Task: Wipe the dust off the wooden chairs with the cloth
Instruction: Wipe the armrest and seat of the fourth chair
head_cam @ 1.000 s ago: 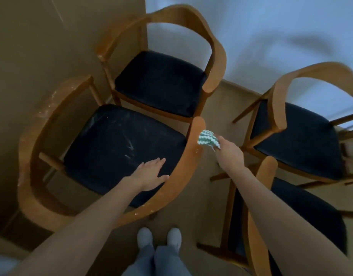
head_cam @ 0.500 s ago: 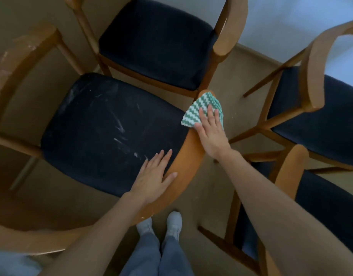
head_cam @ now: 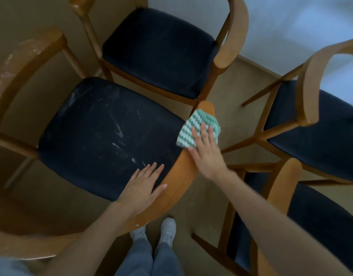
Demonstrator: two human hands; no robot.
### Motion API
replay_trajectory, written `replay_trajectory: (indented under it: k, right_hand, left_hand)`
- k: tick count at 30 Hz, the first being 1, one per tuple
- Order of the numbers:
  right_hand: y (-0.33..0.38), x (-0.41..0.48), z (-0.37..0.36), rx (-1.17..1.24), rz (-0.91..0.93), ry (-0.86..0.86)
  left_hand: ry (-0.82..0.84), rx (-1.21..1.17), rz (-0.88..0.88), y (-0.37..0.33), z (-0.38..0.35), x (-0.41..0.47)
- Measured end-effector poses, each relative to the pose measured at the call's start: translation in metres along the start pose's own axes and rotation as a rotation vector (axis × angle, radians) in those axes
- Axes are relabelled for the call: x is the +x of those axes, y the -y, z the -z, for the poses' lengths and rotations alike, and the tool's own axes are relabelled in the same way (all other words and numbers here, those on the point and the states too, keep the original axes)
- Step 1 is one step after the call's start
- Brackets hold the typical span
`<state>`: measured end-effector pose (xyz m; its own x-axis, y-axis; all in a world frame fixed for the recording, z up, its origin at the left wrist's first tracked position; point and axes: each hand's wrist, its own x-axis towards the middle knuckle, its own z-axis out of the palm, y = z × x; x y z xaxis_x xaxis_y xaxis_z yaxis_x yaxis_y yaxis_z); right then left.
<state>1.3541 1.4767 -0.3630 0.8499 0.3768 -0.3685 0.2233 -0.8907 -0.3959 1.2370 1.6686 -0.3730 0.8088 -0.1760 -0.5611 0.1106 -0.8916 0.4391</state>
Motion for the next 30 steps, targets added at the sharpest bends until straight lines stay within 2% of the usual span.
replay_trajectory:
  k: [3,6,10,16,20,24,30]
  right_hand:
    - [0.017,-0.058,-0.028,0.101,0.036,0.014]
    - [0.024,-0.072,-0.039,0.21,-0.014,-0.052]
    - [0.012,-0.021,-0.014,0.16,0.003,-0.094]
    - [-0.004,0.069,0.037,0.181,-0.055,-0.039]
    - [0.001,0.083,0.038,0.017,-0.125,0.004]
    - [0.004,0.048,0.016,-0.074,-0.052,0.018]
    - [0.037,-0.063,-0.043,-0.008,0.033,0.074]
  left_hand:
    - [0.007,-0.001,0.027,0.011,-0.002,-0.007]
    - [0.047,0.007,0.051,0.018,0.002,-0.019]
    - [0.109,0.002,0.112,0.02,0.01,-0.028]
    - [0.063,0.021,0.102,0.021,0.013,-0.016]
    - [0.018,0.009,0.091,0.02,0.014,-0.016]
    - [0.006,0.012,0.103,0.022,0.014,-0.023]
    - [0.011,0.009,0.112,0.021,0.015,-0.039]
